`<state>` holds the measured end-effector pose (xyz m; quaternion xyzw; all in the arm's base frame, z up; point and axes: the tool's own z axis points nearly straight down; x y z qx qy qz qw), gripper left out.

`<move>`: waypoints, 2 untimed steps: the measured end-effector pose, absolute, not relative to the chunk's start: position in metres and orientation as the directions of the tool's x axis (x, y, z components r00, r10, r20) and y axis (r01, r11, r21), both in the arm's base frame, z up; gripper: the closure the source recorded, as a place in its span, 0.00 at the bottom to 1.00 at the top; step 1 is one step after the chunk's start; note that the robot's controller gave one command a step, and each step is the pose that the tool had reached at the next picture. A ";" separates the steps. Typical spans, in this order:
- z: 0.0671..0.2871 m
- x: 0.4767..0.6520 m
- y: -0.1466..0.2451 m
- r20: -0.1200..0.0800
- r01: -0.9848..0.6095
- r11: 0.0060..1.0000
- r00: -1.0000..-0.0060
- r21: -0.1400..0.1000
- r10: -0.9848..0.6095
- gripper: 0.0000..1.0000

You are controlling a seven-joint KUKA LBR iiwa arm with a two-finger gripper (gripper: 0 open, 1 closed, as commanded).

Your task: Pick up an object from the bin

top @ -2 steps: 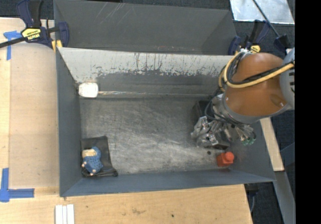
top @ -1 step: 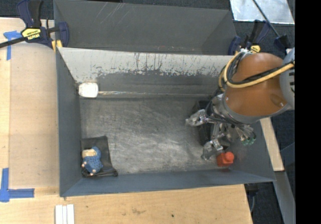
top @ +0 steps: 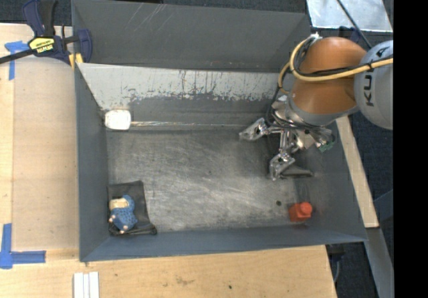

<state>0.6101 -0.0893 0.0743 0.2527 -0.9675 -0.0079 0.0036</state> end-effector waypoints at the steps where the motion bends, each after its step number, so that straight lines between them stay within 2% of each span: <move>1: 0.083 0.609 -0.113 0.004 -0.567 0.824 -0.824 0.028 -0.567 0.00; 2: 0.161 0.588 -0.043 -0.010 -0.624 0.782 -0.782 -0.003 -0.624 0.00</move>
Offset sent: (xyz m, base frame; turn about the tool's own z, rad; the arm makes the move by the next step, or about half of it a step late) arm 0.0033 -0.0564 0.0176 -0.1090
